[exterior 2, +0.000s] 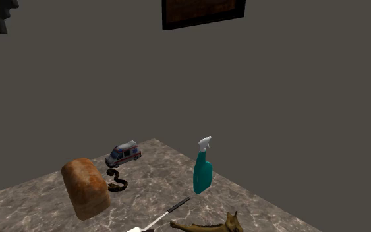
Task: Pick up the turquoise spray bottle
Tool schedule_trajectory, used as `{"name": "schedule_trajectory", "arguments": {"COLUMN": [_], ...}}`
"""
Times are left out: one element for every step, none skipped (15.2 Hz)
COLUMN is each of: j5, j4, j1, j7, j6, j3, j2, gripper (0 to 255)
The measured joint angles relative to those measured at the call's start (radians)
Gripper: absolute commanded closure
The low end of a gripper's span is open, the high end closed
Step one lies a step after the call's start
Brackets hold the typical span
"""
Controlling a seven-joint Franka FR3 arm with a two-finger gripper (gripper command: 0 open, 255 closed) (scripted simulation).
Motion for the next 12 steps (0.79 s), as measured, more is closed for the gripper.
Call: {"name": "schedule_trajectory", "arguments": {"j5": [0.0,-0.002,-0.008,-0.014,-0.021,-0.03,-0.036,-0.044,-0.051,-0.057,-0.064,-0.07], "j4": [0.0,-0.008,-0.021,-0.032,-0.03,-0.039,-0.045,-0.045,-0.051,-0.059,-0.057,-0.056], "j1": [0.0,-0.004,-0.012,-0.022,-0.032,-0.044,-0.053,-0.064,-0.075,-0.085,-0.096,-0.106], "j7": [0.0,0.005,0.004,0.007,0.011,0.01,0.015,0.018,0.021,0.027,0.03,0.035], "j6": [0.0,0.014,0.037,0.061,0.078,0.107,0.135,0.157,0.184,0.214,0.236,0.259], "j3": [0.0,0.0,-0.006,-0.011,-0.017,-0.027,-0.031,-0.039,-0.046,-0.051,-0.059,-0.065], "j2": [0.0,0.006,0.017,0.031,0.05,0.071,0.092,0.113,0.135,0.158,0.18,0.204], "gripper": [0,0,0,0,0,0,0,0,0,0,0,0]}}
